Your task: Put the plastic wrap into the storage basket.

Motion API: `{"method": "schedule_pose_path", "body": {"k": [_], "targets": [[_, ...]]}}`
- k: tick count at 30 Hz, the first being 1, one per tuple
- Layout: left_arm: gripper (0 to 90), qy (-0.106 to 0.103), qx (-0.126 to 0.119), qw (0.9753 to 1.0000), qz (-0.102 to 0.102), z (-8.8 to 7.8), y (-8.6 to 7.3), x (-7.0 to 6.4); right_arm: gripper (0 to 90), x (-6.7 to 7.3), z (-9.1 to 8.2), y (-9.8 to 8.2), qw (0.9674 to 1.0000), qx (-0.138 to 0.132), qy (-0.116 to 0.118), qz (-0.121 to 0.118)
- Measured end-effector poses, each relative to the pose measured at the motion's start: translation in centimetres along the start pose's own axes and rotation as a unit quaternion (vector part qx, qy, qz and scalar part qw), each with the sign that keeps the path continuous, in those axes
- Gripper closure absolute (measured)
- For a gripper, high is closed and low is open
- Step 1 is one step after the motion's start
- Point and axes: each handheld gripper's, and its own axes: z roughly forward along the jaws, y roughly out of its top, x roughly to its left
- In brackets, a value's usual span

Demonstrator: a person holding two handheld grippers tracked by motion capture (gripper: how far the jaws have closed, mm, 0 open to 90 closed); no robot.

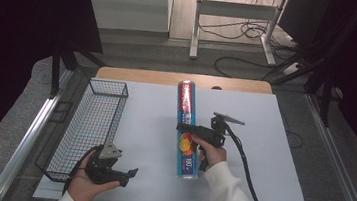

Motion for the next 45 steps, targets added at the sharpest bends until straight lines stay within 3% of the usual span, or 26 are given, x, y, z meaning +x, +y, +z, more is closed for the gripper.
{"method": "schedule_pose_path", "body": {"k": [7, 14, 19, 24, 28, 29, 32, 39, 43, 44, 45], "targets": [[16.5, 0.002, -0.003, 1.0, -0.004, -0.1, 0.0, 0.1, 32.0, 0.2, 0.6, -0.4, 0.9997, -0.018, 0.007, 0.015], [16.5, 0.003, -0.003, 1.0, -0.004, -0.1, 0.1, 0.2, 32.0, 0.1, 0.9, -0.9, 0.9997, -0.015, 0.008, 0.017], [16.5, 0.003, -0.003, 1.0, -0.007, -0.1, 0.1, 0.2, 32.0, 0.4, 1.3, -1.5, 0.9993, -0.029, 0.011, 0.019], [16.4, -0.001, -0.011, 0.9998, -0.018, -0.3, 0.3, 0.3, 32.0, 0.4, 1.5, -1.9, 0.9992, -0.034, 0.009, 0.02], [16.3, -0.016, -0.028, 0.9986, -0.042, -0.8, 1.1, 0.7, 32.0, 0.4, 1.6, -2.2, 0.9991, -0.036, 0.009, 0.021], [16.3, -0.025, -0.039, 0.9972, -0.058, -1.1, 1.7, 0.9, 32.0, 0.4, 1.7, -2.4, 0.9991, -0.037, 0.008, 0.019], [16.2, -0.04, -0.049, 0.9949, -0.078, -1.5, 2.8, 1.2, 32.0, 0.5, 1.7, -2.5, 0.9991, -0.038, 0.011, 0.017], [15.8, -0.072, -0.077, 0.9876, -0.117, -1.6, 6.0, 2.0, 32.0, 0.8, 1.7, -2.8, 0.9992, -0.036, 0.016, 0.01], [14.7, -0.107, -0.091, 0.9788, -0.149, -1.2, 8.3, 2.9, 32.0, 0.9, 1.7, -2.9, 0.9992, -0.034, 0.02, 0.009], [14.5, -0.107, -0.091, 0.9788, -0.149, -1.2, 8.3, 2.9, 32.0, 0.9, 1.7, -3.0, 0.9992, -0.035, 0.019, 0.007], [14.4, -0.118, -0.095, 0.9759, -0.157, -1.0, 9.2, 3.1, 32.0, 0.9, 1.7, -3.0, 0.9991, -0.035, 0.021, 0.007]]}}
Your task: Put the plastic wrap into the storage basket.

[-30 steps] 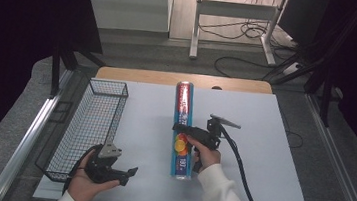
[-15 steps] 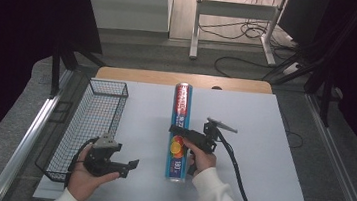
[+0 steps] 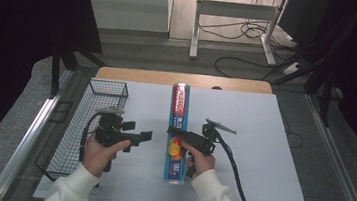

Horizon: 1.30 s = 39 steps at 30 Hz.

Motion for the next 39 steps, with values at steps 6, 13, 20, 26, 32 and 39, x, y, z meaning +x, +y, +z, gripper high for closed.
{"method": "schedule_pose_path", "body": {"k": [6, 13, 20, 26, 32, 39], "targets": [[11.0, -0.042, -0.006, 0.9983, -0.04, 1.2, 2.3, 0.2, 32.0, 0.2, 0.0, -0.3, 1.0, 0.005, 0.003, -0.004], [7.7, -0.1, 0.004, 0.9915, -0.083, 3.4, 4.0, 1.0, 32.0, 0.3, 0.1, -0.5, 0.9999, 0.003, 0.008, -0.007], [4.1, -0.144, 0.011, 0.9828, -0.116, 5.4, 5.1, 2.1, 32.0, 0.6, 0.1, -0.6, 0.9999, 0.006, 0.01, -0.011], [3.1, -0.162, 0.028, 0.9777, -0.131, 7.2, 5.8, 2.9, 32.0, 0.8, 0.1, -0.7, 0.9997, 0.006, 0.015, -0.017], [3.4, -0.197, 0.034, 0.9686, -0.147, 8.8, 5.7, 3.6, 32.0, 0.8, 0.0, -0.6, 0.9996, 0.006, 0.018, -0.021], [7.9, -0.25, 0.048, 0.9568, -0.141, 10.3, 5.5, 3.8, 32.0, 1.0, -0.2, -0.6, 0.9994, 0.006, 0.026, -0.023]]}}
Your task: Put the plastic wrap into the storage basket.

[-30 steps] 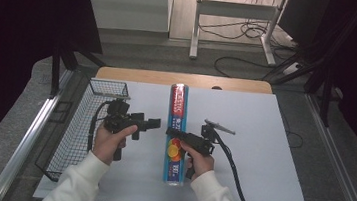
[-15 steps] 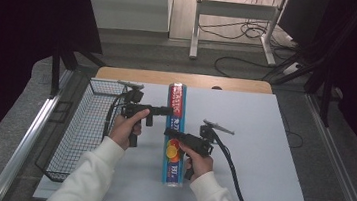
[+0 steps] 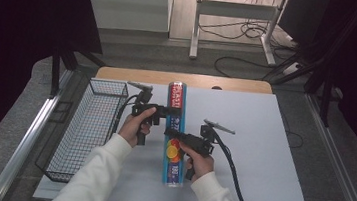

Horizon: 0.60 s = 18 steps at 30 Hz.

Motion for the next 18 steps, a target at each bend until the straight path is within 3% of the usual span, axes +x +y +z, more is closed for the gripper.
{"method": "schedule_pose_path", "body": {"k": [13, 18], "targets": [[28.5, 0.013, 0.011, 0.9998, -0.008, 0.93, -0.13, 0.44, 31.9, -0.03, 0.07, 0.02, 1.0, -0.001, 0.005, 0.002], [29.8, 0.018, 0.014, 0.9995, -0.021, 0.9, -0.05, 0.4, 31.9, -0.13, 0.13, -0.01, 1.0, 0.0, 0.007, 0.006]]}}
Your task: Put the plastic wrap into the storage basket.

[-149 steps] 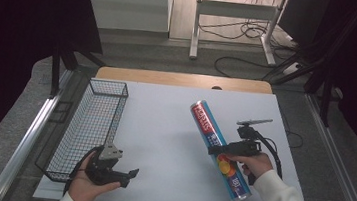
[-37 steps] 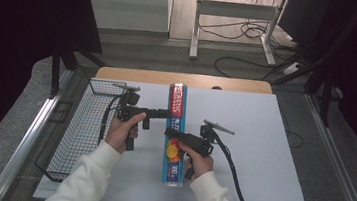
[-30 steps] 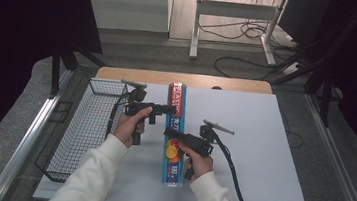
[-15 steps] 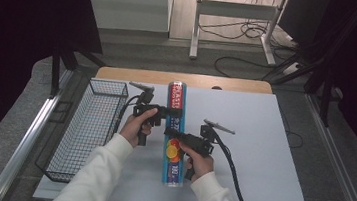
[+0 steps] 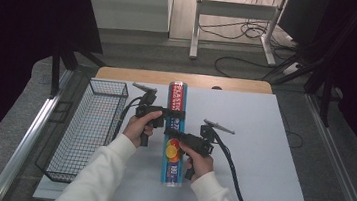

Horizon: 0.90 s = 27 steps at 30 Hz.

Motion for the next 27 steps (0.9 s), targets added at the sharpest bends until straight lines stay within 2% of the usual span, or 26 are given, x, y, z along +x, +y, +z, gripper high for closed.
{"method": "schedule_pose_path", "body": {"k": [4, 7, 17, 20, 25, 27], "targets": [[30.5, 0.01, 0.006, 0.9999, -0.005, -0.2, 0.1, -0.1, 31.7, -0.2, 0.2, 0.0, 1.0, 0.004, 0.004, -0.001], [30.9, 0.019, 0.02, 0.9996, -0.008, -0.4, 0.2, -0.2, 31.1, -0.4, 0.4, 0.0, 0.9999, 0.013, 0.007, -0.005], [31.6, 0.022, 0.029, 0.9992, 0.016, -0.8, 0.3, -0.9, 26.3, -0.2, 0.2, 0.3, 0.9995, 0.018, 0.002, -0.025], [31.7, 0.023, 0.03, 0.999, 0.025, -1.0, 0.4, -1.2, 20.8, 0.1, 0.1, 0.5, 0.9993, 0.022, 0.003, -0.032], [31.9, 0.025, 0.022, 0.999, 0.032, -1.8, 0.6, -1.6, 9.3, 1.8, -1.0, 1.3, 0.9968, 0.012, -0.04, -0.068], [31.9, 0.019, 0.016, 0.9991, 0.033, -2.4, 0.7, -1.7, 7.3, 2.4, -1.8, 1.9, 0.9954, 0.016, -0.049, -0.081]]}}
